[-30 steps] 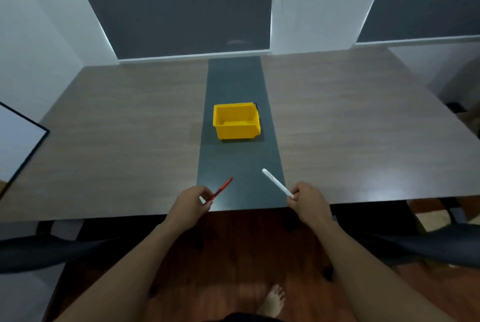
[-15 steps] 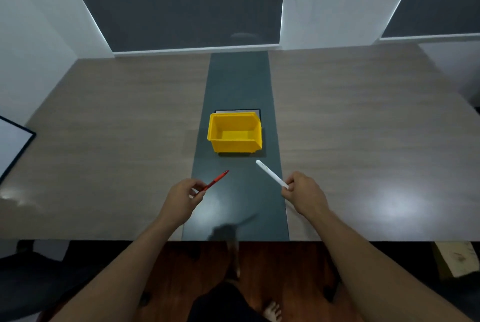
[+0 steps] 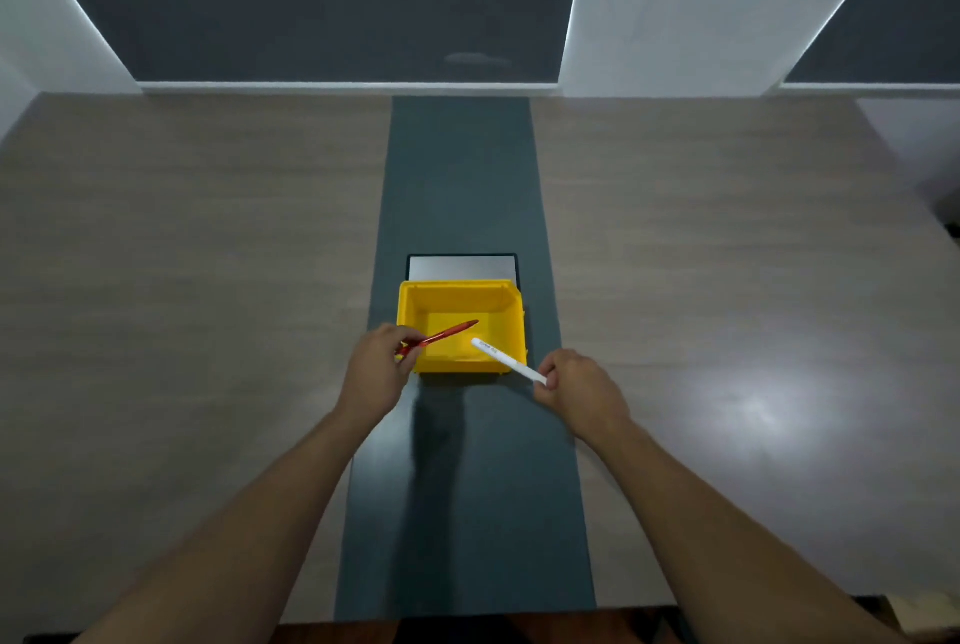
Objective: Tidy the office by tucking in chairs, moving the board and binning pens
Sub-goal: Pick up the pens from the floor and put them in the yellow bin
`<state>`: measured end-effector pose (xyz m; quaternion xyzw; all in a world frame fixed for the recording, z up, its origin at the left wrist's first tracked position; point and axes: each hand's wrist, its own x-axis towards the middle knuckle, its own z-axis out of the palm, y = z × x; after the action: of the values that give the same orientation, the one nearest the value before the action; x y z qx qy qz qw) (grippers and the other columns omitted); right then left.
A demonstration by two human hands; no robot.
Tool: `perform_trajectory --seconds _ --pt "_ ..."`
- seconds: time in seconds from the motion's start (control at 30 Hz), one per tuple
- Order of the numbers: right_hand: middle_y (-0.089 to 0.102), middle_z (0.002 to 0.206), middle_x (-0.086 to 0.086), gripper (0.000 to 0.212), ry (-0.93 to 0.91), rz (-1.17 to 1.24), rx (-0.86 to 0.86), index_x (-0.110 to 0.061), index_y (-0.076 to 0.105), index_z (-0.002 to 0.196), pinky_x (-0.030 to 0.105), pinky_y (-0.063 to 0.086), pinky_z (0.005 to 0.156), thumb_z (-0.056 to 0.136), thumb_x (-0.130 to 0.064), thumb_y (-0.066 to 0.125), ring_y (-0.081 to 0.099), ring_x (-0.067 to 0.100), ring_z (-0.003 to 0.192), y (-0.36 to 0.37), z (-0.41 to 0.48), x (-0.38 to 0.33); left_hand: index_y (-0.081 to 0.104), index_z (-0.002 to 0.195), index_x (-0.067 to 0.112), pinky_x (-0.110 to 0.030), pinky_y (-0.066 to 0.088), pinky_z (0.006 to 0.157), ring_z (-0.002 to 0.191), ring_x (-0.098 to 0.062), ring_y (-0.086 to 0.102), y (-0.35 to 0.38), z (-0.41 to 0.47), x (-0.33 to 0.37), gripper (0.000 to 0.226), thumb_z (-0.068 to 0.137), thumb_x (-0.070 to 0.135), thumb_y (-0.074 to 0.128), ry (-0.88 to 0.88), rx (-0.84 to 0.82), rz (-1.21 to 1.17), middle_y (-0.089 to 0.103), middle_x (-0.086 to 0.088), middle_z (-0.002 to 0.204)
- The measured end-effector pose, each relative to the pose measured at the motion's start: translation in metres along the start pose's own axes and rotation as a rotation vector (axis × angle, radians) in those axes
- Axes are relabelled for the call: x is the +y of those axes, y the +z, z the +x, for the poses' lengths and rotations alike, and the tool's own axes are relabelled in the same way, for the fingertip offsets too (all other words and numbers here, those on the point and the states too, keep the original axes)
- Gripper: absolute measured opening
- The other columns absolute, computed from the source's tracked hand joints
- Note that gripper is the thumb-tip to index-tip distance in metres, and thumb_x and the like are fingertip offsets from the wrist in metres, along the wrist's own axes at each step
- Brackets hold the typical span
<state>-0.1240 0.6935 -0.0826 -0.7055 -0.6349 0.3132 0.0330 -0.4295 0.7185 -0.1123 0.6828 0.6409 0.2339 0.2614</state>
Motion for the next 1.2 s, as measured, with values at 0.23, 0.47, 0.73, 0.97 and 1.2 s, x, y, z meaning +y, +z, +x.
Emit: perform_trajectory --seconds 0.23,0.47,0.73,0.97,1.2 --pt "0.077 0.112 0.007 0.022 -0.033 -0.103 -0.077 -0.02 0.073 0.116 0.033 0.05 0.072 0.098 -0.032 0.075 0.072 0.029 0.094 0.017 0.059 -0.021 0.08 0.116 0.011 -0.04 0.053 0.096 0.107 -0.031 0.067 0.02 0.061 -0.015 0.018 0.101 0.012 0.071 0.006 -0.129 0.08 0.075 -0.014 0.117" --pt "0.065 0.13 0.012 0.038 -0.128 -0.086 -0.113 -0.017 0.062 0.143 0.038 0.053 0.083 0.106 -0.028 0.066 0.069 0.034 0.108 0.029 0.084 -0.031 0.072 0.138 0.01 -0.045 0.049 0.111 0.127 -0.036 0.065 0.038 0.071 -0.021 0.033 0.106 0.013 0.064 -0.009 -0.229 0.091 0.069 -0.014 0.141" --pt "0.069 0.135 0.012 0.049 -0.076 -0.049 -0.102 -0.017 0.059 0.151 0.041 0.057 0.096 0.107 -0.036 0.067 0.069 0.032 0.118 0.036 0.056 -0.02 0.067 0.144 0.013 -0.045 0.056 0.103 0.119 -0.034 0.07 0.031 0.039 -0.013 0.038 0.106 0.017 0.064 0.006 -0.173 0.053 0.07 -0.013 0.14" --pt "0.071 0.13 0.01 0.043 -0.057 -0.034 -0.033 -0.018 0.063 0.146 0.039 0.056 0.095 0.107 -0.037 0.066 0.069 0.028 0.115 0.028 -0.006 0.007 0.066 0.144 0.017 -0.045 0.059 0.101 0.116 -0.029 0.069 0.017 -0.023 0.021 0.037 0.107 0.018 0.062 0.027 -0.07 0.043 0.069 -0.01 0.138" --pt "0.071 0.129 0.009 0.043 -0.06 0.024 0.019 -0.018 0.064 0.144 0.039 0.054 0.096 0.105 -0.035 0.067 0.067 0.029 0.119 0.033 -0.083 0.037 0.068 0.142 0.017 -0.04 0.057 0.104 0.119 -0.025 0.069 0.017 -0.107 0.051 0.036 0.107 0.018 0.061 0.047 -0.007 0.047 0.071 -0.005 0.138"
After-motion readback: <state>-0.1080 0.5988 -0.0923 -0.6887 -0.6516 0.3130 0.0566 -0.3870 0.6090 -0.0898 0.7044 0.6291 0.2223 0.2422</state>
